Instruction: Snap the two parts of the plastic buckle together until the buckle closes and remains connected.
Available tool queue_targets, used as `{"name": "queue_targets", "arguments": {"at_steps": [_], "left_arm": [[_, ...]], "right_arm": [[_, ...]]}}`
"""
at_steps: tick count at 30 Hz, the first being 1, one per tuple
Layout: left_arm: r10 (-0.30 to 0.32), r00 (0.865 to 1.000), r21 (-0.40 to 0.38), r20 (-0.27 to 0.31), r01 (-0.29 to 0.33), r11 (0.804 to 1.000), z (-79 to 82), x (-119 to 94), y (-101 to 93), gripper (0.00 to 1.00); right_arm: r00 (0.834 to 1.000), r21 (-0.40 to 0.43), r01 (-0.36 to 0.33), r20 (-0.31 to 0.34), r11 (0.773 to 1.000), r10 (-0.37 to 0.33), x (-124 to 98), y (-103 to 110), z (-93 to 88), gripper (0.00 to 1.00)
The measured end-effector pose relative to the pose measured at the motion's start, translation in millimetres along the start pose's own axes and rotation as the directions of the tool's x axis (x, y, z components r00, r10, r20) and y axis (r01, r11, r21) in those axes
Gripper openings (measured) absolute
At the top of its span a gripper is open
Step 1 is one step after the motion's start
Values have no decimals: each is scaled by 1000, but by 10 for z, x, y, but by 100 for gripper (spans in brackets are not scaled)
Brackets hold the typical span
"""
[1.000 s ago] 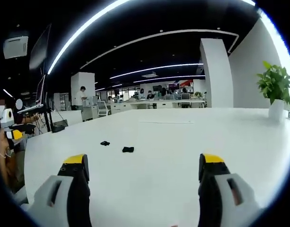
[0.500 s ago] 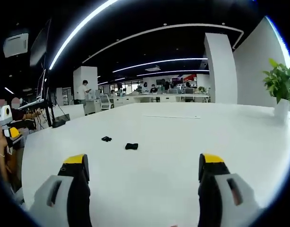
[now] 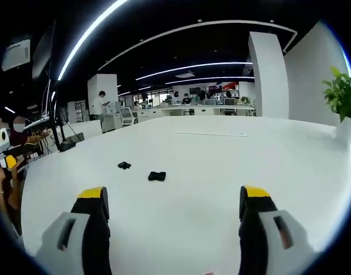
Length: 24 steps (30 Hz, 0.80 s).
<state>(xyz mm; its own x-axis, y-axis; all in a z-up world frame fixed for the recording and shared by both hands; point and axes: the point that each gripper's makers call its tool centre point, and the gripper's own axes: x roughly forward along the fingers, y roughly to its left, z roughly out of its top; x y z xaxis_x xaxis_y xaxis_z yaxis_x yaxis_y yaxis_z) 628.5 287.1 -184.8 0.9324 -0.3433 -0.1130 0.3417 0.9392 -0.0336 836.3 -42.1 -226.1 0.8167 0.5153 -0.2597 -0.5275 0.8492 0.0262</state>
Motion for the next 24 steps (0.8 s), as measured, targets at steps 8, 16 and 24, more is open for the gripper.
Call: {"name": "queue_targets", "arguments": {"at_steps": [8,16,24], "left_arm": [[7,1000,1,-6,-7,1000,-15,52,43,80],[-17,999,3,28,17,1000,62,173,10,80],[-13,999,0,46,13,1000,117,271,12,80]], "right_arm": [[999,-35,-4,-32,999,3,123,69,25,95],[999,-38,-20,-46,999,18,174,120,5,95],[999,-44,-15,-53,999,13,230,116,22,95]]}}
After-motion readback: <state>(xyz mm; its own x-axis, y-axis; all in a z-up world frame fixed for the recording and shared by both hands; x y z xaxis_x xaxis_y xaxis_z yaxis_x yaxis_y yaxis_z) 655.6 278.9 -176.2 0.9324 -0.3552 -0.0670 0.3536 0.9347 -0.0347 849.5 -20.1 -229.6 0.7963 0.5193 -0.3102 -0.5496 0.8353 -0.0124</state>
